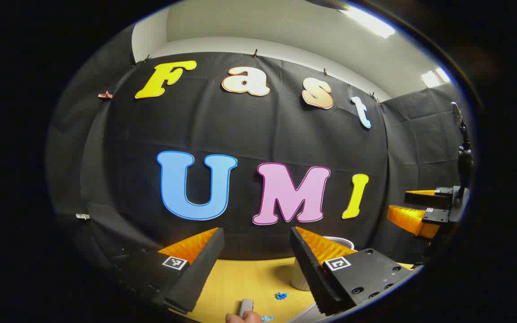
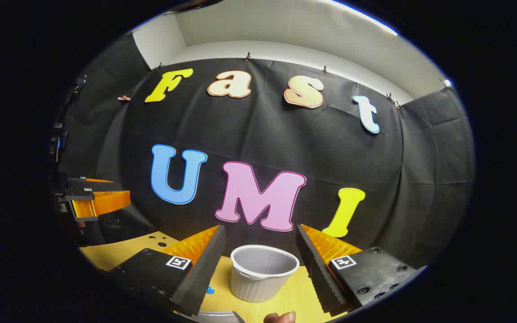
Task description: Pick up the small broom and dustpan from the desktop, sweep the trash into the dustpan with the broom, and then empty the trash into the garbage bin.
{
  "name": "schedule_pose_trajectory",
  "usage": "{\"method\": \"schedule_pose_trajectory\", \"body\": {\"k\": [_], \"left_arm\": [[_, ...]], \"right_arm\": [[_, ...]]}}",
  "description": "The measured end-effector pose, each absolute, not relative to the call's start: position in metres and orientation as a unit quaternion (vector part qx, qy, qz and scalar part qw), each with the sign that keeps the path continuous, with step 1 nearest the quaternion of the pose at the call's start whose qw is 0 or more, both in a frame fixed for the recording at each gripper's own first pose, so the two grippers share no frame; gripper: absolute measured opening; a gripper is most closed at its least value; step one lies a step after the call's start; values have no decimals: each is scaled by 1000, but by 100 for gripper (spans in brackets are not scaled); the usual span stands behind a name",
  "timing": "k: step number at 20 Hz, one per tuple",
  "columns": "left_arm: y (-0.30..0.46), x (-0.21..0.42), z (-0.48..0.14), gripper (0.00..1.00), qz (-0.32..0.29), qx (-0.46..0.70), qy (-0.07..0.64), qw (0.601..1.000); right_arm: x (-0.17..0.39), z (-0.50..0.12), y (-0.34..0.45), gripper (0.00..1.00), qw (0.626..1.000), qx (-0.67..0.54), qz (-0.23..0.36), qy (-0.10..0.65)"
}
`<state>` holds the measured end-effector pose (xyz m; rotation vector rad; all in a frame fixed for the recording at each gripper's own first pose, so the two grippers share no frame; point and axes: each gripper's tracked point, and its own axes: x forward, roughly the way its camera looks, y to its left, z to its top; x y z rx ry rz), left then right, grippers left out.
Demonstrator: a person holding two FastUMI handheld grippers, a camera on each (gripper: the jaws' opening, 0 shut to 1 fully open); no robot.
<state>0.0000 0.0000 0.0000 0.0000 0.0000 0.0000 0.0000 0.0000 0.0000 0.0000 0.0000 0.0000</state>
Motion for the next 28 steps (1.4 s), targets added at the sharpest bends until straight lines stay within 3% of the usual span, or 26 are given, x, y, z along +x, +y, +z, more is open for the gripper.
{"method": "schedule_pose_trajectory", "body": {"k": [12,16,22,28], "left_arm": [[6,2,-6,95,11,13,11,1000],[8,2,-7,95,15,29,7,999],[11,4,-15,95,5,36,14,999],[14,-10,-34,95,7,50,26,998]], "right_arm": [[11,-9,11,97,1000,23,8,17],[5,-17,26,97,998,23,47,30],[-46,-113,50,97,963,55,153,216],[-119,-239,53,97,867,74,190,454]]}}
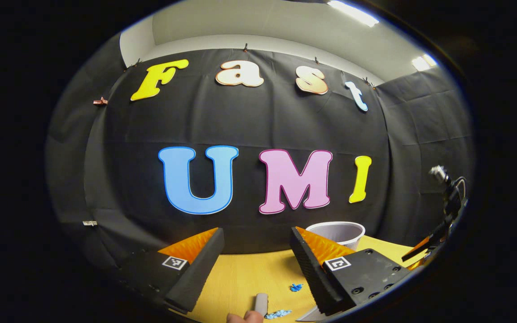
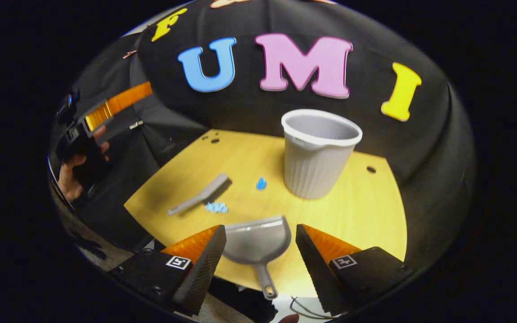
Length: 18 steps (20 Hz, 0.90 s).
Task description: Pick up the small broom and dustpan from the desktop, sweep the trash into the dustpan with the broom, and then empty the trash into the garbage bin.
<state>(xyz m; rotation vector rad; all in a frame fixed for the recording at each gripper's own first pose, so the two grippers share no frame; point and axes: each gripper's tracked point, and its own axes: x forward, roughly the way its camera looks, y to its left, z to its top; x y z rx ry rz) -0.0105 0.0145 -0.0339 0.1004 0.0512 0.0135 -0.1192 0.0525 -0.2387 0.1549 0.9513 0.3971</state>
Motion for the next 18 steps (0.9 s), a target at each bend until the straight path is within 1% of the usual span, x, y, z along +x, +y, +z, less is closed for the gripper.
{"method": "schedule_pose_trajectory", "body": {"k": [4,5,8,11,15,16,17,18], "left_arm": [[17,-14,-48,95,9,52,43,998],[18,-14,-50,95,11,51,48,997],[25,-19,-58,95,20,54,60,997],[30,-24,-63,95,29,62,69,995],[38,-30,-70,96,43,64,83,994],[39,-32,-73,95,47,62,89,993],[42,-34,-80,95,51,58,96,992],[44,-35,-84,95,56,53,102,992]], "right_arm": [[-167,-307,49,96,799,31,208,564],[-175,-324,51,93,783,18,214,584],[-195,-364,55,91,746,-22,232,624],[-203,-394,64,89,723,-48,243,645],[-196,-423,79,86,707,-66,246,659],[-194,-429,80,83,706,-72,246,660],[-189,-433,82,76,706,-76,245,660],[-186,-437,85,72,709,-76,245,657]]}}
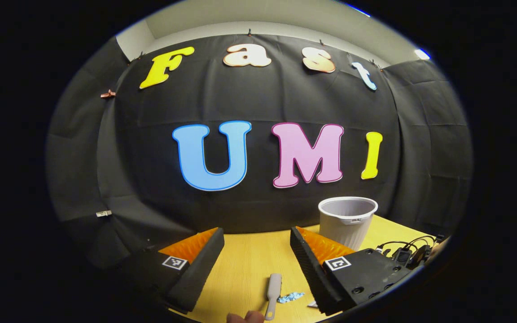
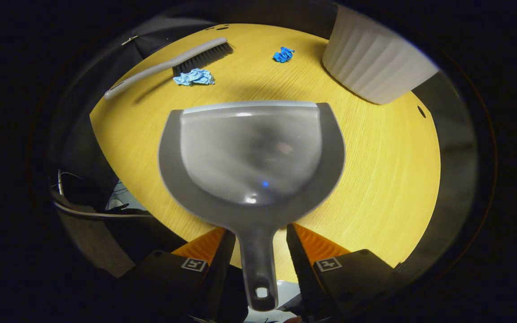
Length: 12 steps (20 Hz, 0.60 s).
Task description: Pick up the small broom and dustpan from the desktop, sweep the trash into the dustpan with the broom, and then empty the trash into the garbage bin.
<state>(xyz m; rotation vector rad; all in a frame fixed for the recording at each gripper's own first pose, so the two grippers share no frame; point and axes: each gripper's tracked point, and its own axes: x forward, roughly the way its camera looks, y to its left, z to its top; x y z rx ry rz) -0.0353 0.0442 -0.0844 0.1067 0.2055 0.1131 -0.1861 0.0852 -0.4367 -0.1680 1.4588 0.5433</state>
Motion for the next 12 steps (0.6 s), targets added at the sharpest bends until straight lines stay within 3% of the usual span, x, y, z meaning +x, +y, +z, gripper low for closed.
{"method": "schedule_pose_trajectory", "body": {"k": [6,7,9,11,12], "left_arm": [[53,-37,-104,96,87,32,126,988],[55,-35,-109,95,91,31,129,987],[56,-31,-117,96,97,30,137,985],[55,-28,-128,96,99,27,151,983],[54,-26,-135,96,98,26,164,981]], "right_arm": [[-184,-446,98,62,719,-48,253,646],[-183,-446,98,42,725,-46,255,639],[-180,-446,99,43,736,-50,268,620],[-180,-445,98,34,743,-46,272,610],[-182,-446,98,39,744,-41,271,609]]}}
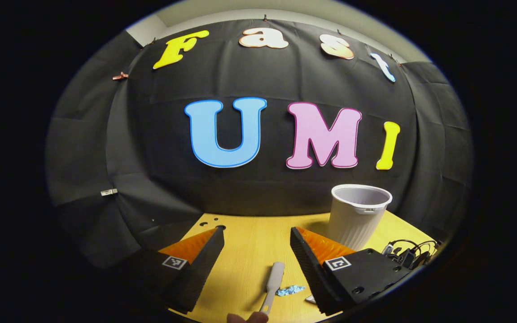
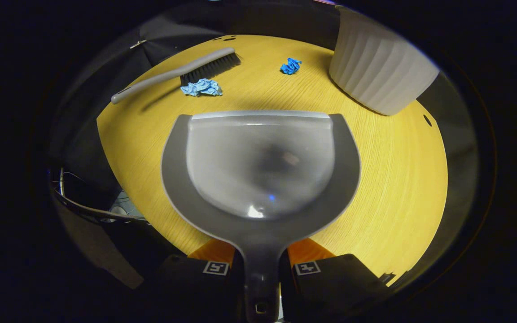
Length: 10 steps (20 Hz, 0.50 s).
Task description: Pick up the small broom and dustpan from the desktop, sweep the trash into the dustpan with the broom, and then empty the trash into the garbage bin.
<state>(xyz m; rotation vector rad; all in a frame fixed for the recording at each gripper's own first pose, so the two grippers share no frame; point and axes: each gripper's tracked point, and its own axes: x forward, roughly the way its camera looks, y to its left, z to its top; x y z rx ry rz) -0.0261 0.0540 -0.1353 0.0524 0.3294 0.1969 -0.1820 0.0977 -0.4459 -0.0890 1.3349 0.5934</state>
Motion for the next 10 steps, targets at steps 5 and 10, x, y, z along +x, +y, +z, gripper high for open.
{"method": "schedule_pose_trajectory", "body": {"k": [5,10], "left_arm": [[38,-23,-202,96,51,40,262,963],[25,-26,-300,94,-19,58,415,908]], "right_arm": [[-185,-441,93,41,740,-45,290,605],[-186,-434,68,35,745,-64,296,594]]}}
